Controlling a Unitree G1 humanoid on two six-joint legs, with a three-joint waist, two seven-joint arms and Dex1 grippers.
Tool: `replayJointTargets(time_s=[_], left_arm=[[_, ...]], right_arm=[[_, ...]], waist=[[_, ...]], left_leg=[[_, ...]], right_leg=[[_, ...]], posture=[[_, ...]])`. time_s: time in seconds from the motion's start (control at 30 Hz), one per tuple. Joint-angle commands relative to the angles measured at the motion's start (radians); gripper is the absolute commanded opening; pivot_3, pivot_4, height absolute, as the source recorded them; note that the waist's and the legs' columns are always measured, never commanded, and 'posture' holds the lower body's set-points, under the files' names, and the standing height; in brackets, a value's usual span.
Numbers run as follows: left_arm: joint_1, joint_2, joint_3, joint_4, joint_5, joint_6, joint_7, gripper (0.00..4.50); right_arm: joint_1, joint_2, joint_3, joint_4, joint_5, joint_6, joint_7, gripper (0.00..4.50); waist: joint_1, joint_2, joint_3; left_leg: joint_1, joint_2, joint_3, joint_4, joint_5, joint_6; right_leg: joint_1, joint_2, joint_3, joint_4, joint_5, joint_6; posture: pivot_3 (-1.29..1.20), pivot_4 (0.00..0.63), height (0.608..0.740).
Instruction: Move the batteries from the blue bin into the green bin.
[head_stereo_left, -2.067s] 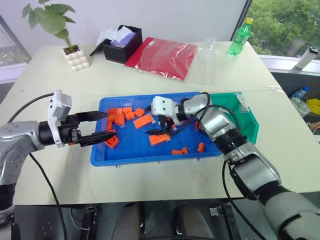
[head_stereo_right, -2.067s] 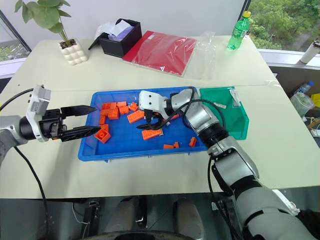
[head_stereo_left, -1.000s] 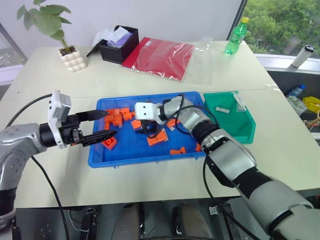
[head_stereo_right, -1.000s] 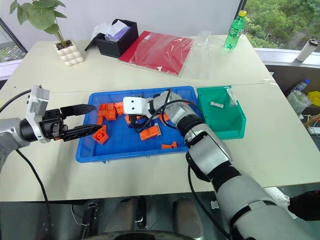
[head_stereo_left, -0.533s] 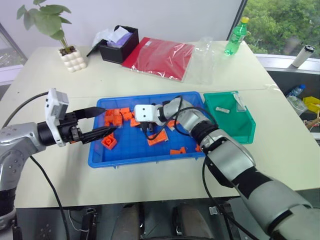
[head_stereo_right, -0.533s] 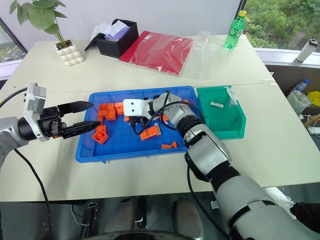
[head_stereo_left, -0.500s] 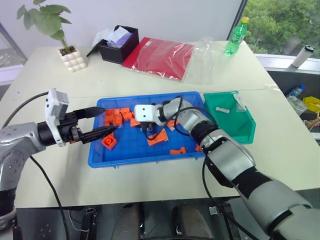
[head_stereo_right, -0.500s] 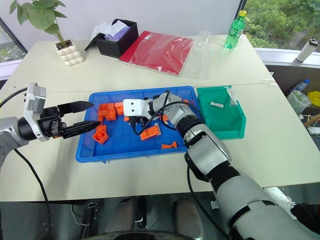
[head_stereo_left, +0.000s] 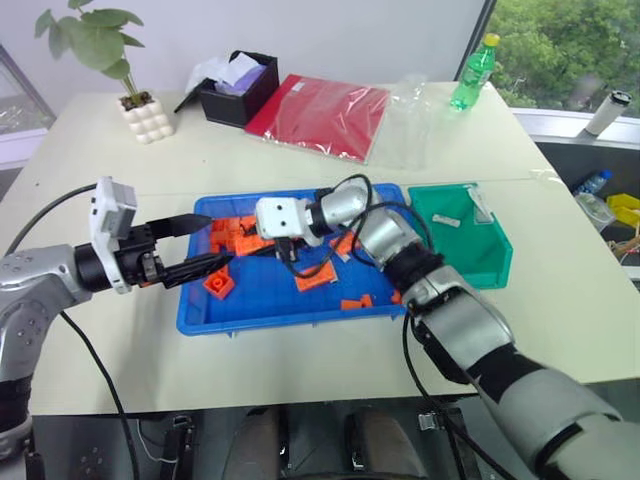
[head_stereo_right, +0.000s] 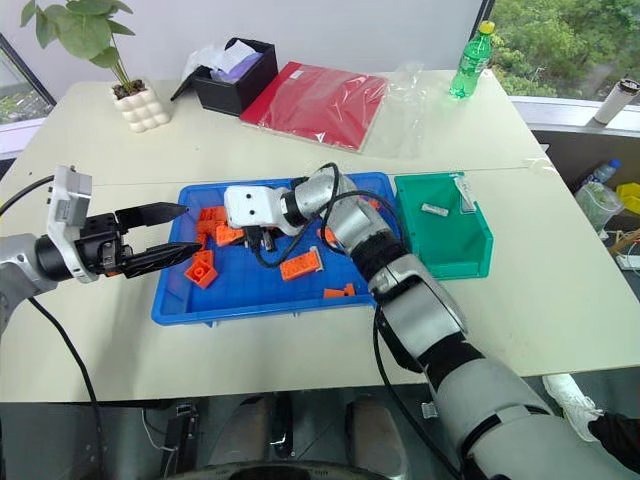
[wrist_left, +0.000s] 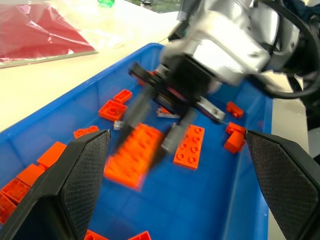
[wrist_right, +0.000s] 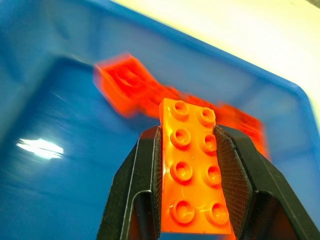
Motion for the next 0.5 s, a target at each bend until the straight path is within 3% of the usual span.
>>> replayJointTargets(time_s=[0.03,0.33,0.5], left_arm=[[-0.022,0.013,0.016,-0.011,-0.009,-0.007,-0.014,4.50],[-0.026,0.006,0.010,-0.018,-0.007,-0.004,-0.015,4.50],[-0.021,0.007,0.014,-0.020,-0.006,-0.004,-0.015,4.50]], right_arm=[[0.045,-0.003,0.015,-0.167,0.033,0.070,0.021,1.20],[0.127,0.014,0.083,-0.198,-0.012,0.038,-0.063,1.20],[0.146,0.002,0.110,-0.215,0.000,0.052,-0.023,3.33]], waist=[[-0.001,0.000,0.000],[-0.002,0.000,0.000],[-0.001,0.000,0.000]], left_leg=[[0.000,0.000,0.000,0.000,0.000,0.000],[0.000,0.000,0.000,0.000,0.000,0.000],[0.000,0.000,0.000,0.000,0.000,0.000]], right_leg=[[0.000,0.000,0.000,0.000,0.000,0.000],[-0.001,0.000,0.000,0.000,0.000,0.000],[0.000,0.000,0.000,0.000,0.000,0.000]], posture=[[0.00,0.150,0.740],[0.00,0.150,0.740],[0.00,0.150,0.740]])
